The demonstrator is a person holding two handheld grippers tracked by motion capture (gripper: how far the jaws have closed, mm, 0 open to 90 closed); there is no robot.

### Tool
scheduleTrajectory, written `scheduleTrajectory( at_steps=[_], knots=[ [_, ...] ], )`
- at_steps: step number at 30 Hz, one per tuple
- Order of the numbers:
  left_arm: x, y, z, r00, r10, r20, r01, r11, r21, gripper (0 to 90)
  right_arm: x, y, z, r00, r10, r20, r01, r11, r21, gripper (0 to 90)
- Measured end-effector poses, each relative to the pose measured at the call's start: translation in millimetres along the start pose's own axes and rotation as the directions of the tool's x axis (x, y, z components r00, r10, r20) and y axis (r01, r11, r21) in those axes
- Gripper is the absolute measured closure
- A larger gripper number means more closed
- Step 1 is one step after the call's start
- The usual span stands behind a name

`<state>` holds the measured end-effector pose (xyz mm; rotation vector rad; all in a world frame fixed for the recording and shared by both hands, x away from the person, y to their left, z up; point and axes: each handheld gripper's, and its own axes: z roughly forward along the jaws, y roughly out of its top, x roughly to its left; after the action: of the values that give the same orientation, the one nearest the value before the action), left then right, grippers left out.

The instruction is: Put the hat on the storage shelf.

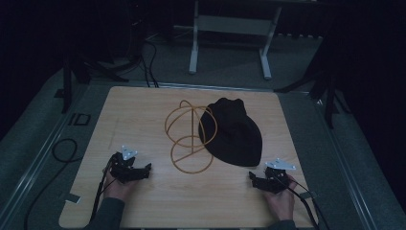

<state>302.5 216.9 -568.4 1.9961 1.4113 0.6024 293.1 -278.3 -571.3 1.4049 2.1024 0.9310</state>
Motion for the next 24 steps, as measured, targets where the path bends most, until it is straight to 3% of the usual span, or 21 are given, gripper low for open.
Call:
scheduleTrajectory(
  at_steps=[18, 21, 23, 24],
  knots=[
    [0.0, 0.0, 0.0, 1.0, 0.0, 0.0, 0.0, 1.0, 0.0, 9.4, -1.6, 0.4, 0.0, 0.9999, -0.009, -0.008, 0.009, 1.0, -0.001, 19.6],
    [0.0, 0.0, 0.0, 1.0, 0.0, 0.0, 0.0, 1.0, 0.0, 9.4, -3.2, 1.0, -1.3, 0.9996, -0.02, -0.017, 0.021, 1.0, 0.003, 24.8],
    [0.0, 0.0, 0.0, 1.0, 0.0, 0.0, 0.0, 1.0, 0.0, 9.4, -4.3, 3.1, -4.7, 0.9996, -0.02, -0.021, 0.021, 1.0, 0.024, 38.0],
    [0.0, 0.0, 0.0, 1.0, 0.0, 0.0, 0.0, 1.0, 0.0, 9.4, -5.5, 4.6, -6.3, 0.9992, -0.028, -0.028, 0.029, 0.999, 0.041, 39.8]
  ],
)
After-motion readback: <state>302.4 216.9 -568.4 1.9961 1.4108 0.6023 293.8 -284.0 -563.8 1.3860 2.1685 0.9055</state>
